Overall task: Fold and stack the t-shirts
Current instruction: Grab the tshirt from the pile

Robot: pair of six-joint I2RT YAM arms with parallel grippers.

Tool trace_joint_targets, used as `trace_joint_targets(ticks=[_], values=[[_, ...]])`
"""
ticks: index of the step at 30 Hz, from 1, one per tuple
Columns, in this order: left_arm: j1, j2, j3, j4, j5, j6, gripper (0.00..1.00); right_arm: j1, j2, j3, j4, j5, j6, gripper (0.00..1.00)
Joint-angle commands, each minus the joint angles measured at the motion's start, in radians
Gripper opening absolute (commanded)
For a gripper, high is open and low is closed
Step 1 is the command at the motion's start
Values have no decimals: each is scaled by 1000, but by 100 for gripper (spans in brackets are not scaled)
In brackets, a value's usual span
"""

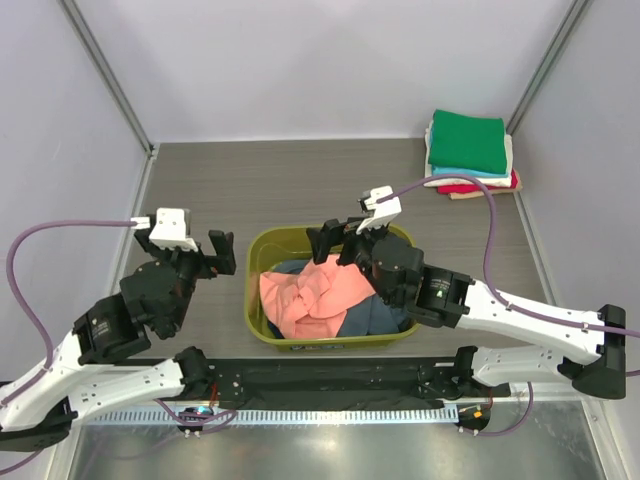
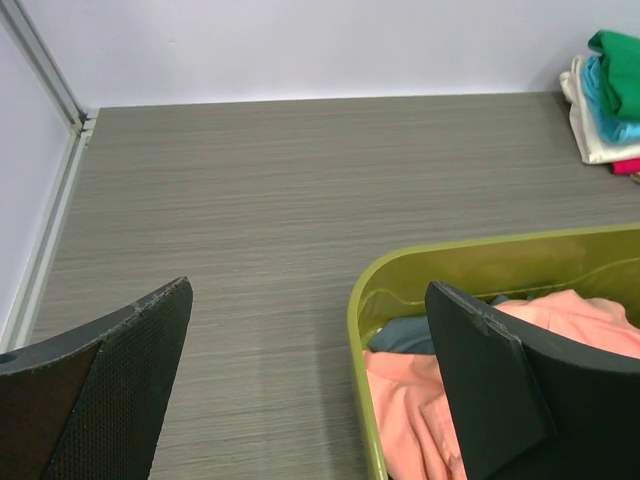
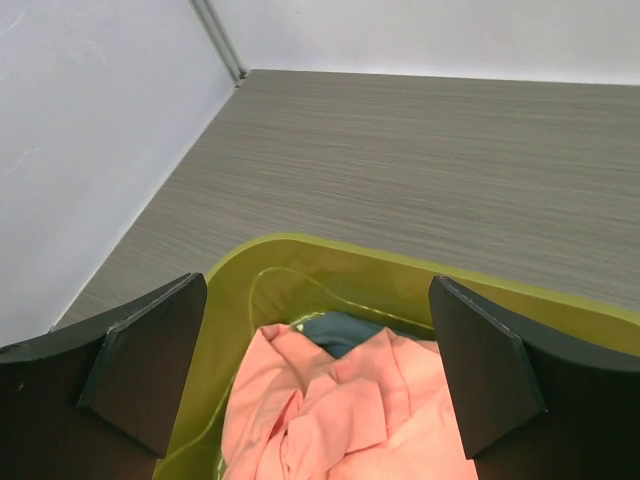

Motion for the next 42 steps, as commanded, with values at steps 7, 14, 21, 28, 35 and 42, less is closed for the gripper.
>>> trace_joint_targets(ticks=[7,14,21,28,35,42], values=[[4,-4,7,5,-36,3,100,0,-83,-47,-1,62,65,99],[6,16,-3,25,-31,28,100,-61,252,243,-378,-13,95,97],[10,44,1,12,-36,30,100,-176,505,362,-534,-230,183,91],[15,24,-8,21,-41,33,100,-180,582,367,-544,-379,214,82],[22,30,-8,25,-31,34,100,-138,573,314,-545,-422,255,76],[27,30,-8,23,-25,34,100,-114,564,275,-545,-446,281,49]])
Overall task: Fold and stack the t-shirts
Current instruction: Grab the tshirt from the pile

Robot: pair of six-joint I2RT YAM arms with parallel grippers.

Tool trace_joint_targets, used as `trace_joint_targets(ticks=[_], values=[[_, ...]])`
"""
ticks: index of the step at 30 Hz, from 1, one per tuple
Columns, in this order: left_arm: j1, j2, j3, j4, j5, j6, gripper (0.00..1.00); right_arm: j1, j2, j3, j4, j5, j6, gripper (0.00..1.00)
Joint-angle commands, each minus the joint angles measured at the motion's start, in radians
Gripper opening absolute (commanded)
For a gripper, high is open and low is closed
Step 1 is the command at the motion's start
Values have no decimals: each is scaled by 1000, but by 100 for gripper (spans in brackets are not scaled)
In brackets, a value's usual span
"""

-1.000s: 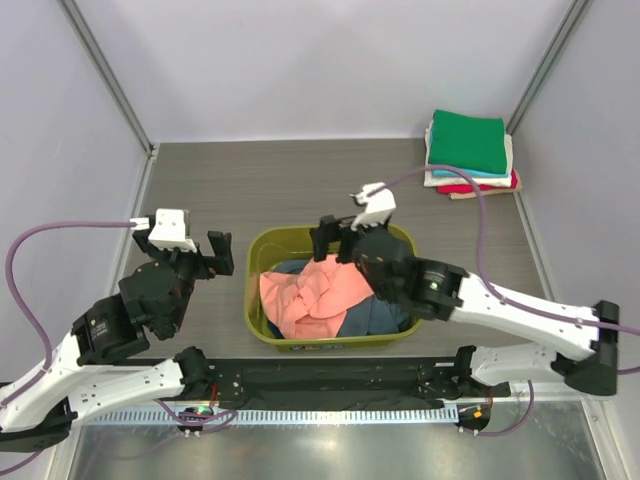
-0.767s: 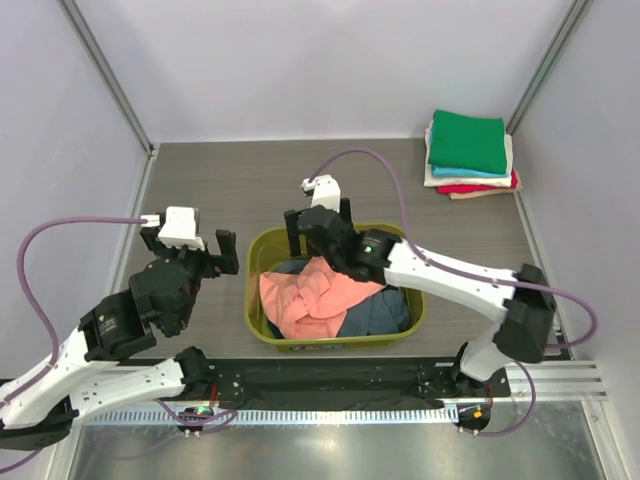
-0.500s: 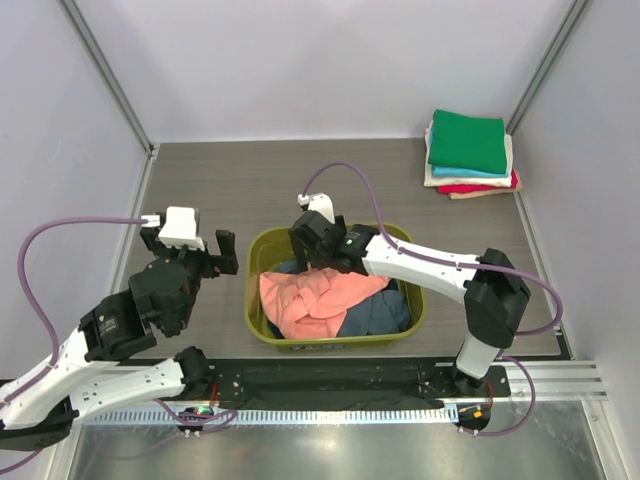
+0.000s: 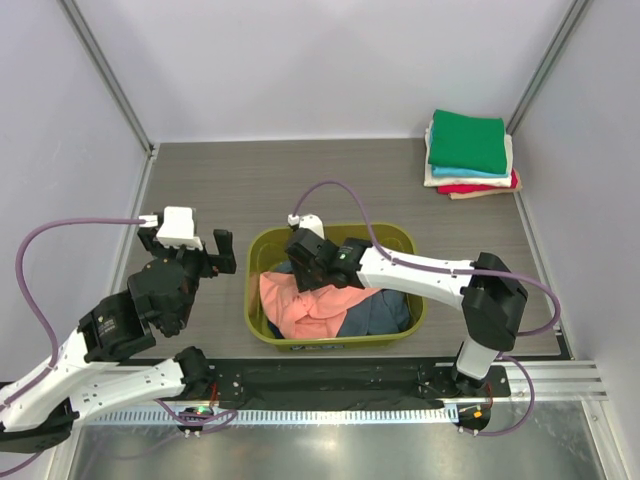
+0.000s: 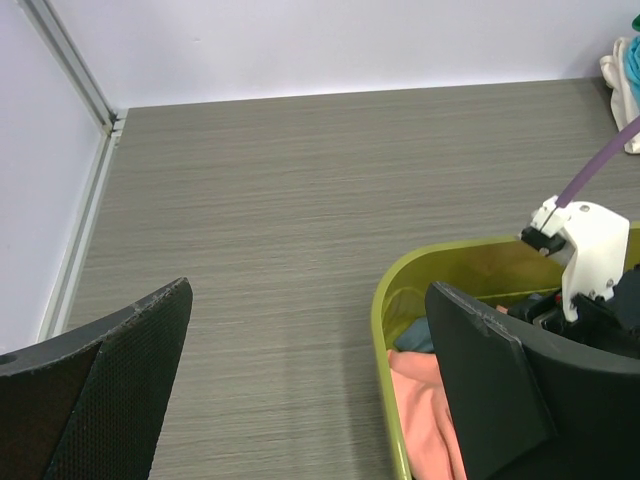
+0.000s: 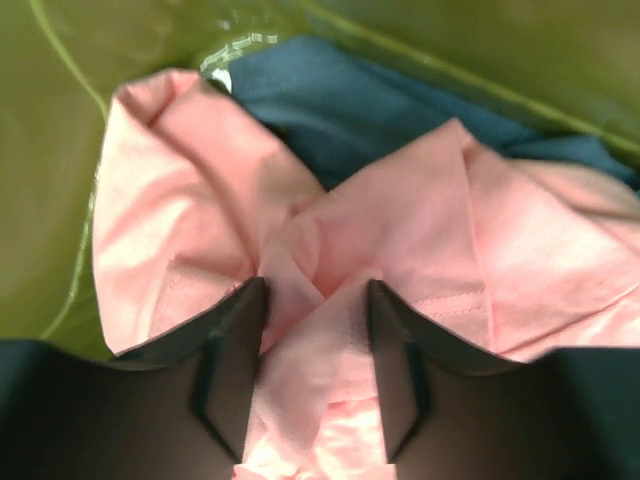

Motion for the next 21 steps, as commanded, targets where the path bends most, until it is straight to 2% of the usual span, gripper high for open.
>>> trace_joint_targets(ticks=[1,2,3,5,6,9,21], values=[[6,3,-3,35,-10,2,100,7,-39,-17,3,-21,30,45],[6,3,-3,34,-10,1,100,10,-41,-18,3,-18,29,40],[6,0,-3,34,-8,2,100,9,-43,-20,3,-16,30,29],[6,3,-3,35,-10,2,100,9,-47,-20,0,-10,30,17],[6,3,-3,35,-10,1,100,7,-55,-21,0,-6,29,9],[6,5,-3,34,-11,1,100,9,-67,3,-17,20,15,1],[7,22,-3,28,-16,-1,100,-1,-119,276,-164,184,-114,1]])
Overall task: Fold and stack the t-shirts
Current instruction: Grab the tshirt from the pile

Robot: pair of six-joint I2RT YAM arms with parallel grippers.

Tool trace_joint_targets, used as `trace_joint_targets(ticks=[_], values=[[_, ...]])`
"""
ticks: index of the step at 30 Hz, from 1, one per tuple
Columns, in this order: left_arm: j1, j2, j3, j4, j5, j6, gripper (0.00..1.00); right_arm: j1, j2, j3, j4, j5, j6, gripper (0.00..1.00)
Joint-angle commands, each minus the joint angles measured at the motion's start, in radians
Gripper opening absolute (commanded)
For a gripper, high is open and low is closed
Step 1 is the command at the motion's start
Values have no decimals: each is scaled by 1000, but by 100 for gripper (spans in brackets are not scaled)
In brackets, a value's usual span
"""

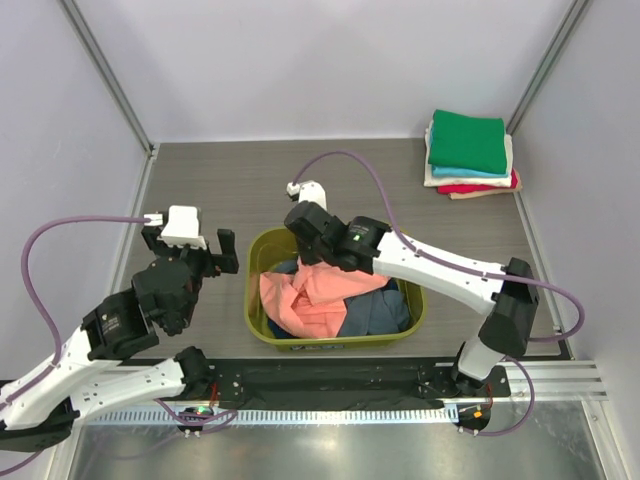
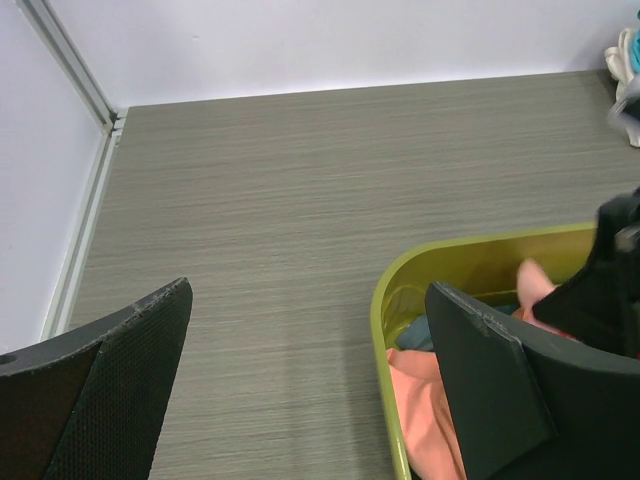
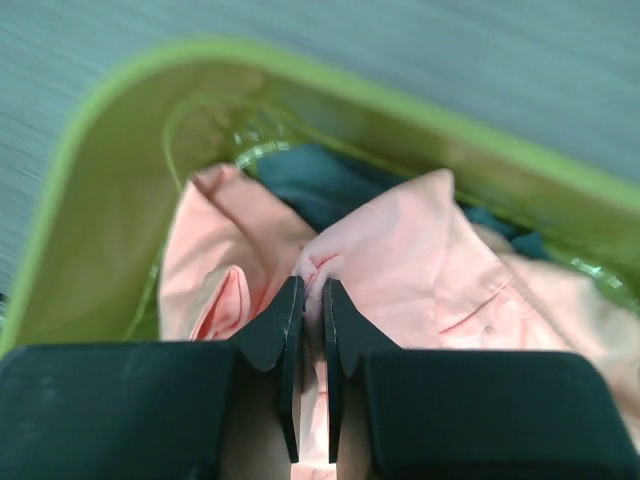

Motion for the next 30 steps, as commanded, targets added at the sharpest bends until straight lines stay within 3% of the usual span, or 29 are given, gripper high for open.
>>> trace_joint_targets(ticks=[1,23,30], values=[[7,10,-4,28,-17,-1,100,-7,-74,107,-36,75,-66,1],[7,23,-2,23,-20,-1,100,-73,-257,360,-29,390,-334,1],[8,26,-4,25,-23,-1,100,-98,-313,452,57,442,-477,1]])
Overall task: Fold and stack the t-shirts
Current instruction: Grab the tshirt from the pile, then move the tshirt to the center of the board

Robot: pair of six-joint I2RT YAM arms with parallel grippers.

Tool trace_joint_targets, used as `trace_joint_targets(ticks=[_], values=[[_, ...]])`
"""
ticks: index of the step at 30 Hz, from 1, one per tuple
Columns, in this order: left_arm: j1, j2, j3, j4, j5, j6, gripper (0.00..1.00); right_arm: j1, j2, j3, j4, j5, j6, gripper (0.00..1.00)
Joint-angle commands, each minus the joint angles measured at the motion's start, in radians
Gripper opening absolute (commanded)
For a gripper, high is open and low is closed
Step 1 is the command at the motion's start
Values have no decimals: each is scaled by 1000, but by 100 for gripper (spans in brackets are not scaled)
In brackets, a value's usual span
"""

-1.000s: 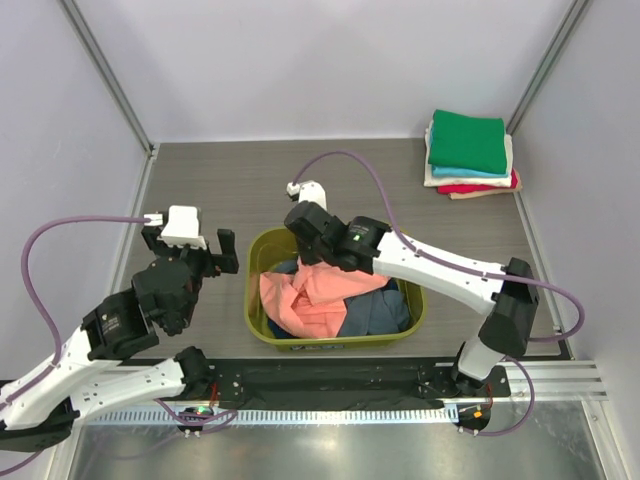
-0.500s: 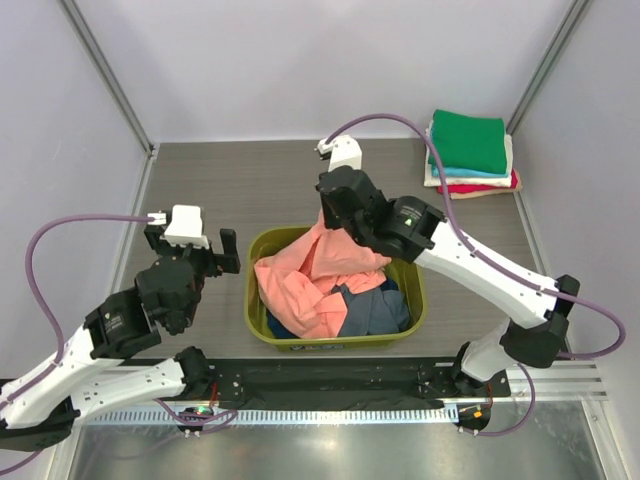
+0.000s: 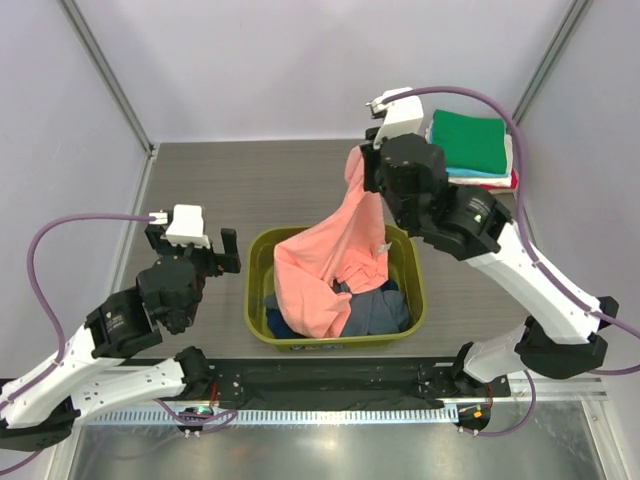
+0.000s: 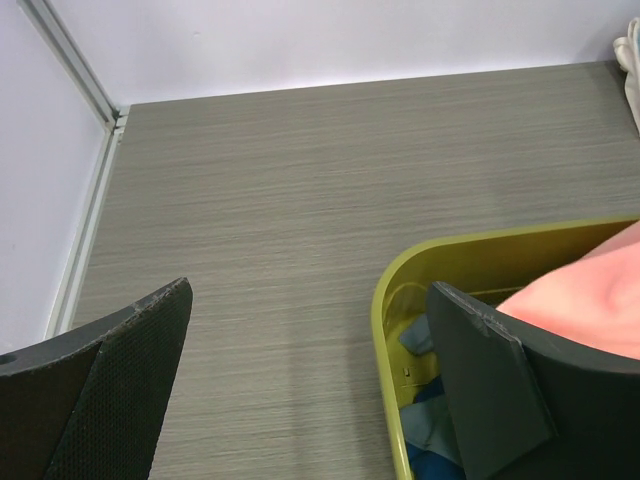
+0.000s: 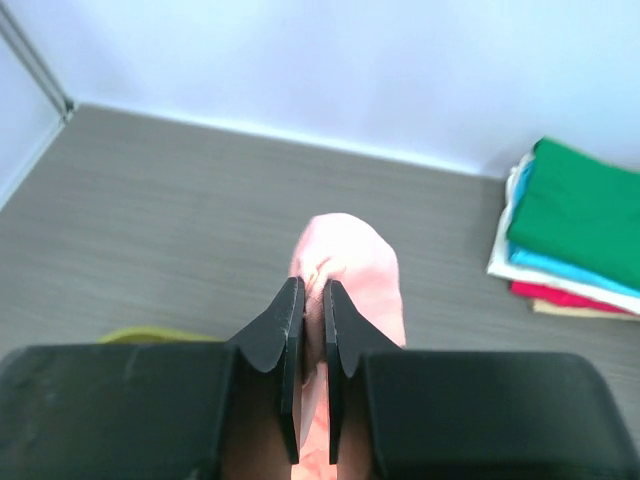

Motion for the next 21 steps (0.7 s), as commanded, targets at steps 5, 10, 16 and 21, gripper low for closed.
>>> trace_joint_targets(ticks=[5,10,16,21], values=[[6,14,-3,25,-23,1,100,-19,-96,142,166,117,-213,1],[6,13,-3,25,-23,0,100,-20,-137,221,315,210,-366,1],[15,22,-1,22,-12,-2,100,-20,-338,68,778,250,-564,1],[15,27,-3,27,-5,-2,100,-20,-257,180,922,342,-896,1]])
